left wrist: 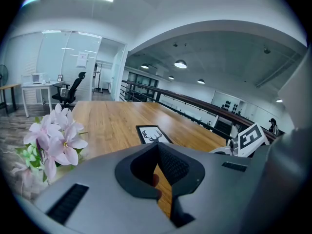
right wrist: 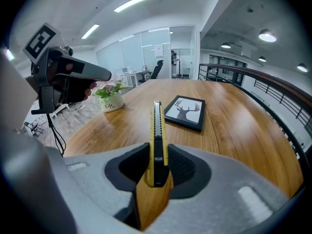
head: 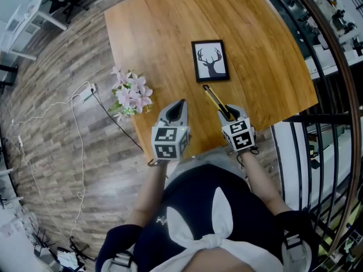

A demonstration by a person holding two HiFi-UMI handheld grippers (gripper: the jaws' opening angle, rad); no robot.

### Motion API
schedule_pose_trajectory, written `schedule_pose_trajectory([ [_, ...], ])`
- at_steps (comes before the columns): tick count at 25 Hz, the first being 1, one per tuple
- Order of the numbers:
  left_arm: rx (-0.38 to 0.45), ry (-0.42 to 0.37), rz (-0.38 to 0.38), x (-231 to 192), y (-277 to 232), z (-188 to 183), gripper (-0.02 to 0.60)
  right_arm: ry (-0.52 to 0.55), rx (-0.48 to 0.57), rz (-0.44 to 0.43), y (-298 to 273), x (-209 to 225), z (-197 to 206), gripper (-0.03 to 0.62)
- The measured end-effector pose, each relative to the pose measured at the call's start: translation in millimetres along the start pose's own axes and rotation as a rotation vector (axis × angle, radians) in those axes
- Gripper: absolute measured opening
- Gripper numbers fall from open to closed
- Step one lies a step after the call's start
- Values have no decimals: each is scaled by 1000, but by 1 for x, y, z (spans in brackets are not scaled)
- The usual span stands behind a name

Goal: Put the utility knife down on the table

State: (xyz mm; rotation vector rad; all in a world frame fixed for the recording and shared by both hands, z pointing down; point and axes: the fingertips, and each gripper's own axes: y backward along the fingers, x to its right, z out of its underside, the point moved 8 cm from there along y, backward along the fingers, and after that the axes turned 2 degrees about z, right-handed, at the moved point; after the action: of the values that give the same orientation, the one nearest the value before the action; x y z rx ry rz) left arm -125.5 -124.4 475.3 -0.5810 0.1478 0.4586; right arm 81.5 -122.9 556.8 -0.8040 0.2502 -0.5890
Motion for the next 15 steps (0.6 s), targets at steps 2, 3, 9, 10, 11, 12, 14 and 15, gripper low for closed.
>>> schedule_pose_trajectory([
  [2, -3, 0, -2, -1, 0, 0, 8, -2, -6, -3, -2, 0, 1, 117],
  [3, -2, 1, -2, -1, -1, 0, 9, -3, -8, -4, -3, 0, 2, 117],
  [9, -3, 10, 2, -2, -4, 5, 8, -10, -25, -11, -10, 2, 9, 117],
  [10, -7, 13, 3, -3, -5, 5, 8, -10, -29, -11, -11, 2, 9, 117],
  [11, -9, 14, 3, -3, -5, 6, 8, -10, -33, -12, -12, 2, 10, 117],
  [12, -9, 14, 2, -3, -6, 6, 8, -9, -38, -13, -13, 3, 11, 117],
  [14, -5, 12, -1, -4, -6, 4, 8, -7, -45, -13, -15, 4, 12, 117],
  [15, -1, 11, -3, -5, -6, 4, 9, -6, -47, -13, -15, 4, 12, 117],
])
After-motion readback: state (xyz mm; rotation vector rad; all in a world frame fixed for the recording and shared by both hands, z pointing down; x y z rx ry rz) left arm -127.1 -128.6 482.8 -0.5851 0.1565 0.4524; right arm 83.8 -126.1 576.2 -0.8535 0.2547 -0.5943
